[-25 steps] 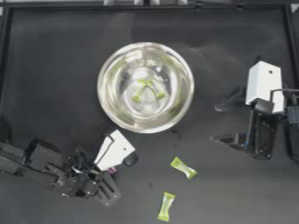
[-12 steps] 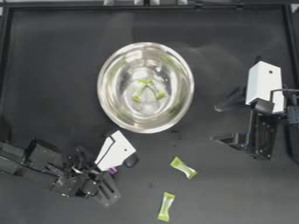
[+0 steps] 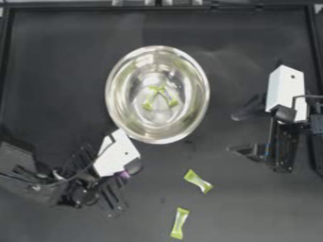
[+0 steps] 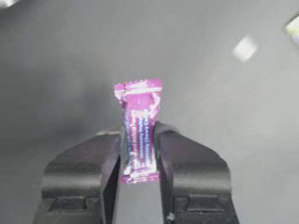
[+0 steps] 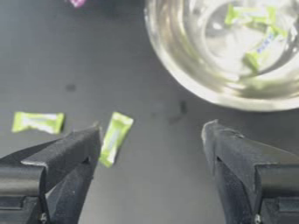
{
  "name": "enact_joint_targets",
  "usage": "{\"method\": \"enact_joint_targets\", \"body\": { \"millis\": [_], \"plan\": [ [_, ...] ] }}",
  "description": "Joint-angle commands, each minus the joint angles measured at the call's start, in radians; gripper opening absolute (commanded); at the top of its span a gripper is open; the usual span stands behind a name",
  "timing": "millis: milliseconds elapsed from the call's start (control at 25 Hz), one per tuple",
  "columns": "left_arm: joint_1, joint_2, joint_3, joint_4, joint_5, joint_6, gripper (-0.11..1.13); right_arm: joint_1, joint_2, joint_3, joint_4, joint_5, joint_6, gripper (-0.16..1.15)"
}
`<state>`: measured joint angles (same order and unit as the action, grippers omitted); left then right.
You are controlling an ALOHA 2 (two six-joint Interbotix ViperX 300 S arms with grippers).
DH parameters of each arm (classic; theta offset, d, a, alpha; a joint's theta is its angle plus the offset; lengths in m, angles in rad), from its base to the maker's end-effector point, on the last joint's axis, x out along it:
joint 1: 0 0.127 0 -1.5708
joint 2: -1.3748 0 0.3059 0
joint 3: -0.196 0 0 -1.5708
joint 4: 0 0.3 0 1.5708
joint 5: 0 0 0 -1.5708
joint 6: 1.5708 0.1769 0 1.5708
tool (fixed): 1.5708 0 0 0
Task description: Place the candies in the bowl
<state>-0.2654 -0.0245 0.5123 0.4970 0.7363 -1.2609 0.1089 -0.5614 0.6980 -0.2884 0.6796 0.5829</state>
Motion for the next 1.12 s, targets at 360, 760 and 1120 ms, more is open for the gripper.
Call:
{"method": "enact_joint_targets", "body": {
  "millis": [360, 760, 1120],
  "plan": [
    [0.212, -0.152, -0.009, 0.133, -0.052, 0.140, 0.55, 0.002, -0.014, -0.002, -0.037, -0.029, 0.018, 0.98],
    [0.480, -0.077, 0.015, 0.123, -0.353, 0.310, 0.55, 0.002, -0.014, 0.018, -0.106, -0.060, 0.095, 0.98],
    [0.554, 0.025, 0.003, 0.117, -0.433, 0.394, 0.66, 0.000, -0.005, 0.021, -0.118, -0.071, 0.106, 0.98]
  ]
}}
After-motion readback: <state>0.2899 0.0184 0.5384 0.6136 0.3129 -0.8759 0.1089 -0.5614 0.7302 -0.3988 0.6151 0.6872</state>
